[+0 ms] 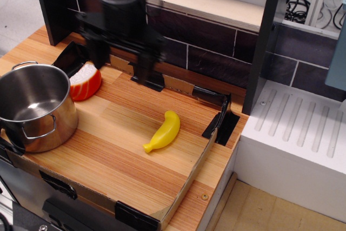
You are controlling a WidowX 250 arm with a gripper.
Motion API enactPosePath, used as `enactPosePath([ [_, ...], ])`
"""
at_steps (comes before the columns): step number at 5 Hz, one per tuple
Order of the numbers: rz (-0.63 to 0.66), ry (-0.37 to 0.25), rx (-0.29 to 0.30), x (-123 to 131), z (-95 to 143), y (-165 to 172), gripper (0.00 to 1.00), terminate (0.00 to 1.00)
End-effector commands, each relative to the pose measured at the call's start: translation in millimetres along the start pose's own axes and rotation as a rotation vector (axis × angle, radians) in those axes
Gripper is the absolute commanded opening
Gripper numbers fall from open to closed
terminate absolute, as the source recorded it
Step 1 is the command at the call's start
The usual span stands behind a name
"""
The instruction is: Topple metal pot
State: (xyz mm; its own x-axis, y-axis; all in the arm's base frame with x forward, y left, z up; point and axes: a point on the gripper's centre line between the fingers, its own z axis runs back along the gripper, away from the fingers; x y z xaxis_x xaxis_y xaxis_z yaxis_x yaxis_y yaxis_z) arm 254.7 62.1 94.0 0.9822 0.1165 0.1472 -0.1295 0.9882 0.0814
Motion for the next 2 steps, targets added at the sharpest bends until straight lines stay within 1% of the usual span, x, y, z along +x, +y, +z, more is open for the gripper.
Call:
enactPosePath([
  [1,-0.166,0.003,-0.007,-39.2,18.8,34.1,1.0,0.0],
  [2,-0.193,0.025,-0.001,-54.2,18.0,48.0,1.0,0.0],
])
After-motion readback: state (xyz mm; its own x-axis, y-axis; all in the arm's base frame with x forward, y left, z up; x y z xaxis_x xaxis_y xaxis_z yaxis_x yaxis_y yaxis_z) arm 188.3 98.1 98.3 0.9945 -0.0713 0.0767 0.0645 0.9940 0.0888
